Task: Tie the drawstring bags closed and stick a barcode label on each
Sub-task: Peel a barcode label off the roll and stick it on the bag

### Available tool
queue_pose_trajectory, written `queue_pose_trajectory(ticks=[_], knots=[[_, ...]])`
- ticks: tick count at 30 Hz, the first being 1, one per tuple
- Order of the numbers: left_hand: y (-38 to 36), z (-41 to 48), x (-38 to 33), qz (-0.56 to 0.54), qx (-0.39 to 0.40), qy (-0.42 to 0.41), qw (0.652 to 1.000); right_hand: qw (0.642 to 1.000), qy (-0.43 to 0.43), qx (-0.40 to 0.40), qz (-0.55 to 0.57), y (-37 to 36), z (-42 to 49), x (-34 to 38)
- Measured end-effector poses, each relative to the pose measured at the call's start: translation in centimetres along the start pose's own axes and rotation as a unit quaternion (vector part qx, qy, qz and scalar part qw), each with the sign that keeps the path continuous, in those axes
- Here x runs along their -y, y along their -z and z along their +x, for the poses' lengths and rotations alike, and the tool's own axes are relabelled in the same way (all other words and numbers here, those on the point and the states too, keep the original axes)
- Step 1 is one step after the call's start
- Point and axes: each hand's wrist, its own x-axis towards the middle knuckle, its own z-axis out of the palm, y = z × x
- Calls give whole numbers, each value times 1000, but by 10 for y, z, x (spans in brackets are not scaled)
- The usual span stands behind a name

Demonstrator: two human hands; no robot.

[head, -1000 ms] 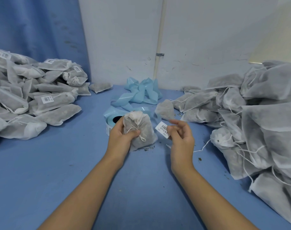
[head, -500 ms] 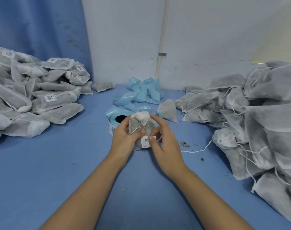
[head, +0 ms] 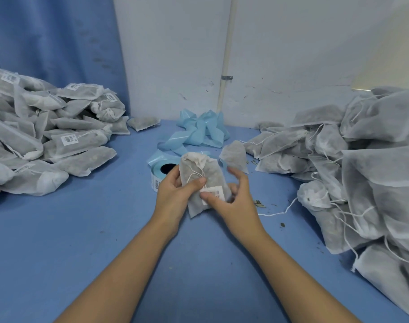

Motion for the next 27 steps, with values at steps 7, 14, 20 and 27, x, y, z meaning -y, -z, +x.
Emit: queue_pose_trajectory(ticks=[7, 14, 20, 27], knots=[[-9, -6, 3, -69, 68, 88, 991, 973, -73, -42, 217, 2, 2, 9], [-9, -6, 6, -1, 73, 125, 989, 968, -104, -57, 219, -3, 0, 11], [-5, -5, 6, -35, 91, 136, 986, 939, -104, -44, 325, 0, 1, 12], [-11, -5, -5, 66, 80, 127, 986, 936, -114, -74, 325, 2, 4, 8]])
